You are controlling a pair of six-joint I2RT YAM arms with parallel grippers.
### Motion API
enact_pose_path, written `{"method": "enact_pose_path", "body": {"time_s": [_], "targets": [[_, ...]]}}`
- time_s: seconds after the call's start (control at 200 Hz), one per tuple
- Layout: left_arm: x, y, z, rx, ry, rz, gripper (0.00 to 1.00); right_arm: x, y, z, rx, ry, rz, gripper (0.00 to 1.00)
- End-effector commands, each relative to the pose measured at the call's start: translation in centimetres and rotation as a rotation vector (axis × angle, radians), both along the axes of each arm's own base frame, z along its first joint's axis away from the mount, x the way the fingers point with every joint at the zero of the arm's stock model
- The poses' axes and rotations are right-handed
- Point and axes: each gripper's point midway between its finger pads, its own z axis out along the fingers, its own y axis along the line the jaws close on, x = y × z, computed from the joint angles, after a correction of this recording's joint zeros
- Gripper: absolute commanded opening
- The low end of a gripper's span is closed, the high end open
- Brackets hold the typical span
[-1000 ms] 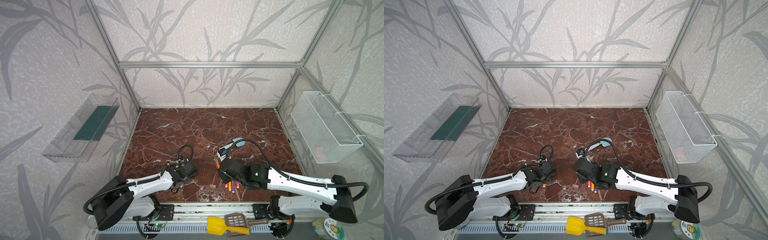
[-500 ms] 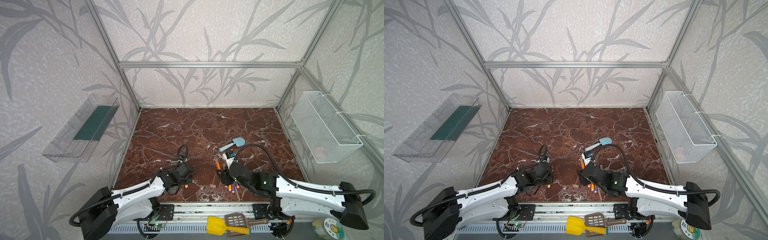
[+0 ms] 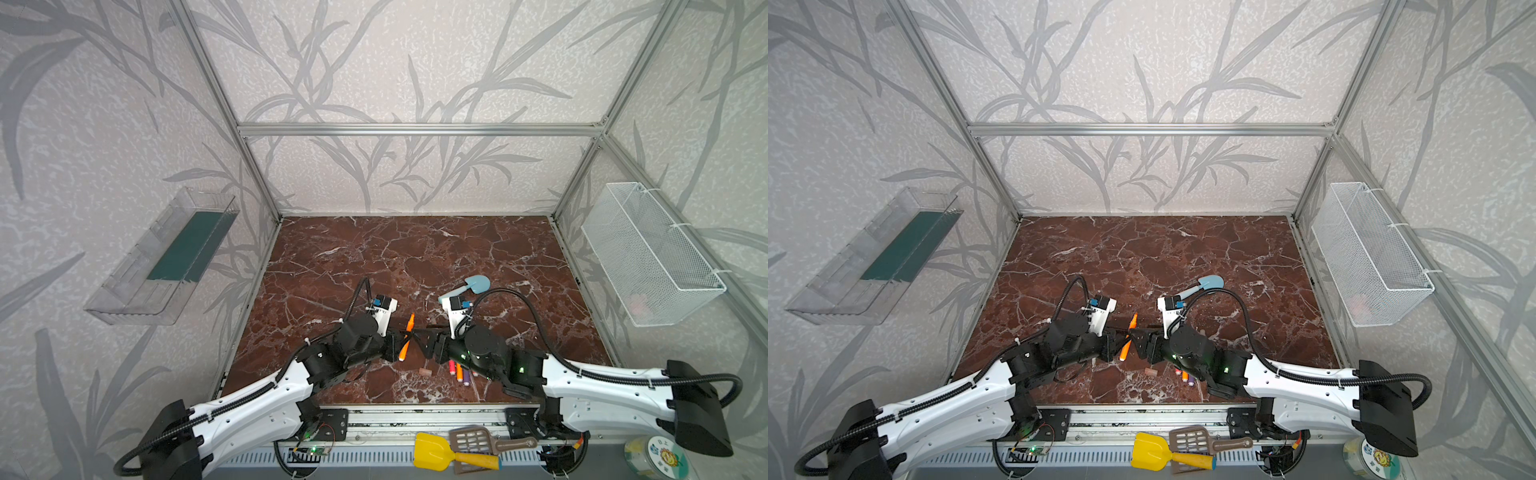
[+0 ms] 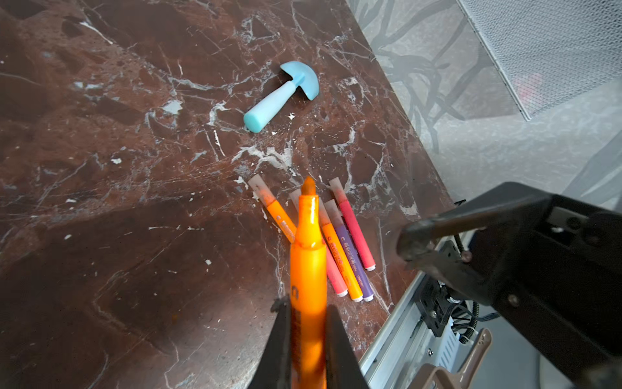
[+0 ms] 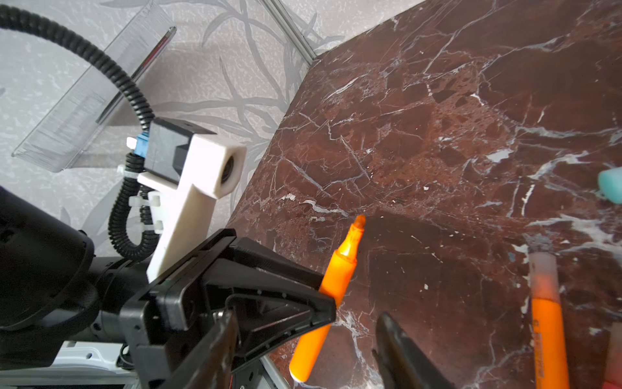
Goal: Insert the pens into the pen caps
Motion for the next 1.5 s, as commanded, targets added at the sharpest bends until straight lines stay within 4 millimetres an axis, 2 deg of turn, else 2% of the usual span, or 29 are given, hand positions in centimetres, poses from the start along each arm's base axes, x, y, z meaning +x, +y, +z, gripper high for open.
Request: {"method": "enact_pose_path", "body": {"time_s": [0.0,0.11,0.33,0.465,0.6,0.755,0.82,0.935,1.02,1.08,1.22,1.399,1.494], "targets": [[-0.8,-0.8,1.7,-0.058,-0.054,-0.071,0.07,0.6,0.4,1.7,0.088,0.014,-0.041,0.64],[-1.5,-1.2,2.5,-0.095,-0.064,-0.112,0.07,1.2,0.2,0.8,0.103,0.039,-0.089,0.61],[-2.2,-1.4,2.9,-0.120,-0.074,-0.151,0.08,1.8,1.1,0.7,0.080,0.038,-0.102,0.55],[-2.3,-1.6,2.7,-0.119,-0.067,-0.158,0.07,2.0,1.5,0.5,0.070,0.037,-0.104,0.44],[-2.2,-1.6,2.7,-0.118,-0.075,-0.153,0.07,2.0,1.5,0.5,0.059,0.039,-0.104,0.21],[-2.3,-1.8,2.7,-0.125,-0.079,-0.168,0.08,2.1,1.3,0.2,0.062,0.052,-0.115,0.08],[-2.4,-1.9,2.5,-0.126,-0.081,-0.175,0.15,2.1,1.2,0.3,0.069,0.056,-0.123,0.03],[-2.7,-2.0,2.1,-0.136,-0.098,-0.191,0.36,2.3,1.1,0.6,0.103,0.055,-0.136,0.00],[-2.8,-2.2,2.0,-0.149,-0.117,-0.201,0.44,2.3,1.2,1.2,0.134,0.054,-0.140,0.00],[-2.9,-2.3,2.1,-0.154,-0.129,-0.210,0.45,2.4,1.3,1.5,0.149,0.056,-0.143,0.00],[-2.9,-2.3,1.9,-0.148,-0.145,-0.208,0.36,2.5,1.4,1.6,0.181,0.070,-0.154,0.00],[-2.8,-2.3,2.3,-0.161,-0.170,-0.205,0.14,2.4,1.6,1.2,0.205,0.085,-0.159,0.00],[-2.7,-2.2,2.3,-0.159,-0.178,-0.200,0.05,2.3,1.6,1.2,0.205,0.083,-0.167,0.00]]}}
